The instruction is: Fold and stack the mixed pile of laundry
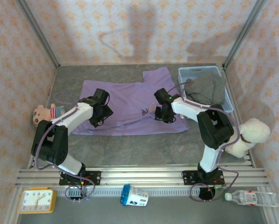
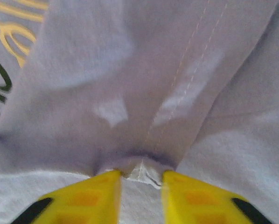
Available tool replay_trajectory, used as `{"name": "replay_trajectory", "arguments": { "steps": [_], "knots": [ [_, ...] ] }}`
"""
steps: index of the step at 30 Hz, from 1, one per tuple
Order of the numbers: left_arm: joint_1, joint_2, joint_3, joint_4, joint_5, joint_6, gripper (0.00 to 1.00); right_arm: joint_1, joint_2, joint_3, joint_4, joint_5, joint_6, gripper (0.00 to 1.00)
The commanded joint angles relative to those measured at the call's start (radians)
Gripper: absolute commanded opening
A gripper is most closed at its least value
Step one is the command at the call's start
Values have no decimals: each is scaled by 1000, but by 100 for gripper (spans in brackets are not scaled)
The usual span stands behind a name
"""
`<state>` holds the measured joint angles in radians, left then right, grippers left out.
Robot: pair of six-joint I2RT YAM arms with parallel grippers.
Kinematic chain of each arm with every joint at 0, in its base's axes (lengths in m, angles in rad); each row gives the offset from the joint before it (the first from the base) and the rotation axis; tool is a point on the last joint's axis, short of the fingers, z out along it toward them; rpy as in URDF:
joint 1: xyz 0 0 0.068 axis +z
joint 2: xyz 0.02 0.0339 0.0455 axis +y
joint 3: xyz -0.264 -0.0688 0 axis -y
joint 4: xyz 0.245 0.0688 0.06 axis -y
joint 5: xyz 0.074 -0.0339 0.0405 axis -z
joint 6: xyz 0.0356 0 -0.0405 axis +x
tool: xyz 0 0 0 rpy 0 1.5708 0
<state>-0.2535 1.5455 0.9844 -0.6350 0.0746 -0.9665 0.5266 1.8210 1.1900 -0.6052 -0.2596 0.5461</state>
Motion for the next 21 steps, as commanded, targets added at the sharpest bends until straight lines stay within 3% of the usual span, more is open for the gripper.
{"name": "replay_trajectory", "arguments": {
  "steps": [1,7,9,16,19,20,21],
  "knots": [
    [16,-21,-29,-33,-49,20,76,-13,-4,43,-23,53,-6,16],
    [63,-33,-44,-32,-37,39,76,-41,-8,150,-48,68,-45,4],
    [74,-34,-44,-34,-38,47,76,-56,46,229,-65,52,-58,0],
    [85,-44,-59,-46,-44,70,76,-79,290,564,-104,-19,-82,0],
    [88,-62,-78,-49,-51,77,76,-80,360,676,-127,-41,-97,10],
    [89,-67,-85,-52,-52,79,76,-80,368,692,-126,-51,-108,19],
    [92,-74,-91,-56,-54,83,76,-79,369,700,-121,-65,-117,34]
  ]
}}
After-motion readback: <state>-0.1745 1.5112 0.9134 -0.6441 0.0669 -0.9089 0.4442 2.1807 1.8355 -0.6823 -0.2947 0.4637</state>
